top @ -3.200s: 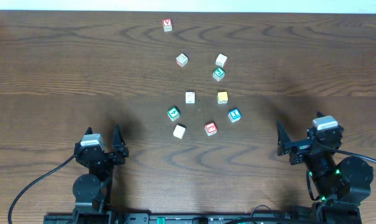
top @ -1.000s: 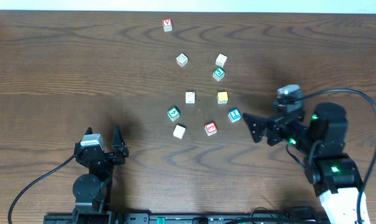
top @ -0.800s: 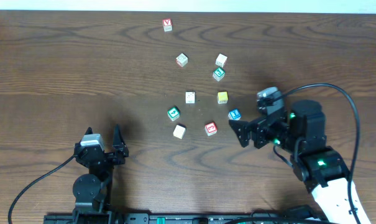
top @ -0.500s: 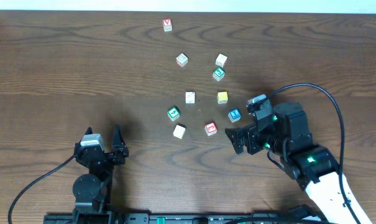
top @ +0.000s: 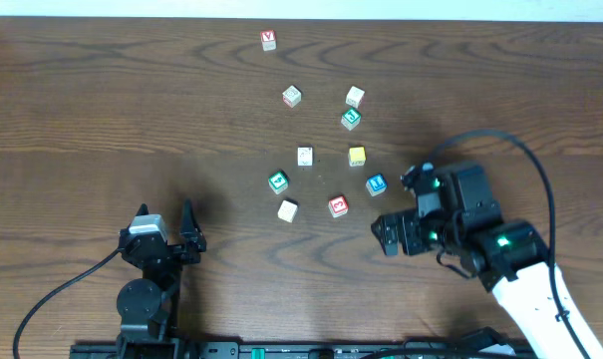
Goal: Lift 5 blocks
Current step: 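Move the right gripper forward over the blue-lettered block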
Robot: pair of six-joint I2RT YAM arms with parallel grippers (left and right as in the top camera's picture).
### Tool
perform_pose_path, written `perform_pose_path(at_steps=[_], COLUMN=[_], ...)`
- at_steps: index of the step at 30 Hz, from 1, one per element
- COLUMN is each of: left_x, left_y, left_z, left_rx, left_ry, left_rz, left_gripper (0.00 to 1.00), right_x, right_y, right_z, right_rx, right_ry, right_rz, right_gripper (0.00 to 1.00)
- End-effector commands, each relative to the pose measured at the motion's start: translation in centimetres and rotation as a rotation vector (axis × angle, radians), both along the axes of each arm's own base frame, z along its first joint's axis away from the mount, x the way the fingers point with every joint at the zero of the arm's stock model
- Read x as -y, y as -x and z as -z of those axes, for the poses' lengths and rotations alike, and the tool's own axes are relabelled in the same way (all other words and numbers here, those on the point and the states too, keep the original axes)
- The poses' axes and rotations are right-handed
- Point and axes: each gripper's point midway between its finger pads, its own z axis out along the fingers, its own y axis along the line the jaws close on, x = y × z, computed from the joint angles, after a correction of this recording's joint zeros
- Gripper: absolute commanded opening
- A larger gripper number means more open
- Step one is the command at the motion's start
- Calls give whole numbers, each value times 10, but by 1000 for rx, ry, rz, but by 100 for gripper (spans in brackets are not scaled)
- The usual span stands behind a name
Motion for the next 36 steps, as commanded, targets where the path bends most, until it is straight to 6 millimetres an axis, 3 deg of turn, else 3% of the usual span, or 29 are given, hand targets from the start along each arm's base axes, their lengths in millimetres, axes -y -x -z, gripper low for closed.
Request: perform_pose_path(at_steps=[1,4,8,13,20,24,29,36], left_x=[-4,-4,-4,-4,-4,-4,-4,-4], left_y=[1,1,1,1,1,1,1,1], left_z=[17,17,17,17,17,17,17,17], left_rx=[-50,-50,-50,-50,-50,-50,-50,-50], left_ry=[-11,-11,-11,-11,-11,-11,-11,-11], left_rz=[-20,-20,-20,-20,-20,-20,-20,-20], left_gripper=[76,76,76,76,76,76,76,76], right_x=[-5,-8,-9,-8,-14,-17,-23,-15], right_y=[-20,-32,-43,-39,-25,-31,-51,-83], right_z=[-23,-22,-6,4,7,10,7,14], right_rx=[50,31,-61,-198,-289,-257,-143,-45], right_ry=[22,39,94,168,136,135,141,222], right_rz=[-23,-26,-40,-124,-148,-170,-247,-203], right_gripper=[99,99,99,99,99,99,99,99])
